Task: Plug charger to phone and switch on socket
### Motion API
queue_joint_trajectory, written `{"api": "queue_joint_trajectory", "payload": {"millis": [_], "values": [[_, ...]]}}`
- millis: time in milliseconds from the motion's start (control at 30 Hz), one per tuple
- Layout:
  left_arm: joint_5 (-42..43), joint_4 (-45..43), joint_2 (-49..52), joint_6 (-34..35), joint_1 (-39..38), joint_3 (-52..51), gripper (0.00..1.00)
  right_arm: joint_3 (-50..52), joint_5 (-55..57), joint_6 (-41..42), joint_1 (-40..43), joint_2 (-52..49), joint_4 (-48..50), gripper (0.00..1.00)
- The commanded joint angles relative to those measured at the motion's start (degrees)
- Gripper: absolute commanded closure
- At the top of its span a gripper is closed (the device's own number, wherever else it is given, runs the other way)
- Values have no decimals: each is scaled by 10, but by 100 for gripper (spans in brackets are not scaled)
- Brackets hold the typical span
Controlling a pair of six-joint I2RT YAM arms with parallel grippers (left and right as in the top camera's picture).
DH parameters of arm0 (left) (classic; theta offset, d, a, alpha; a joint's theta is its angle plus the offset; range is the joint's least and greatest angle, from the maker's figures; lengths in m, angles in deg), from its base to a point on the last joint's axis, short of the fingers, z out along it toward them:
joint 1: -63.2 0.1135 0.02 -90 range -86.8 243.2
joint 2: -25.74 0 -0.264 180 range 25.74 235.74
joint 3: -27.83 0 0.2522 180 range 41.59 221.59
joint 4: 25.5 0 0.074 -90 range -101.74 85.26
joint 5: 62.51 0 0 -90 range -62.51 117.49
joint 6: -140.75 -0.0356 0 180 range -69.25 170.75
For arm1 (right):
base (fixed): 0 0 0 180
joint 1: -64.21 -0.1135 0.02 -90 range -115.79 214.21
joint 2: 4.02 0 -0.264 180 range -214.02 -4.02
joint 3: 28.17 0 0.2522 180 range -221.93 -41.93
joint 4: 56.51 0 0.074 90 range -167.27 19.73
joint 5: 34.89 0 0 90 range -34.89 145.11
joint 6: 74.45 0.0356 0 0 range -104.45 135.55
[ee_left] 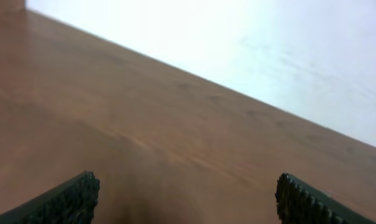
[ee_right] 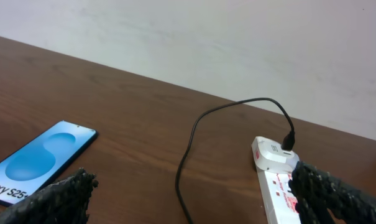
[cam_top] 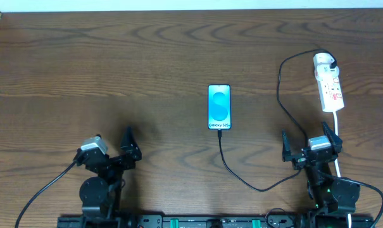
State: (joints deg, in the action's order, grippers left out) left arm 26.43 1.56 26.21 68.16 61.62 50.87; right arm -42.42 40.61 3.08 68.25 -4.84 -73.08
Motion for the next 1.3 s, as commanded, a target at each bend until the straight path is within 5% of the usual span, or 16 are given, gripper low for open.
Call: {"api": "queue_joint_trajectory", "payload": {"millis": [0, 733, 1000, 1267], "values": [[53, -47, -4, -69, 3, -22, 9, 2, 5, 9, 4, 5, -2, 1], [82, -223, -4, -163, 3, -90, 9, 2, 5, 9, 4, 5, -2, 1], [81, -92, -4, -163, 3, -90, 9, 2, 5, 9, 4, 5, -2, 1], [79, -96, -4, -187, 3, -90, 9, 2, 5, 9, 4, 5, -2, 1]]}}
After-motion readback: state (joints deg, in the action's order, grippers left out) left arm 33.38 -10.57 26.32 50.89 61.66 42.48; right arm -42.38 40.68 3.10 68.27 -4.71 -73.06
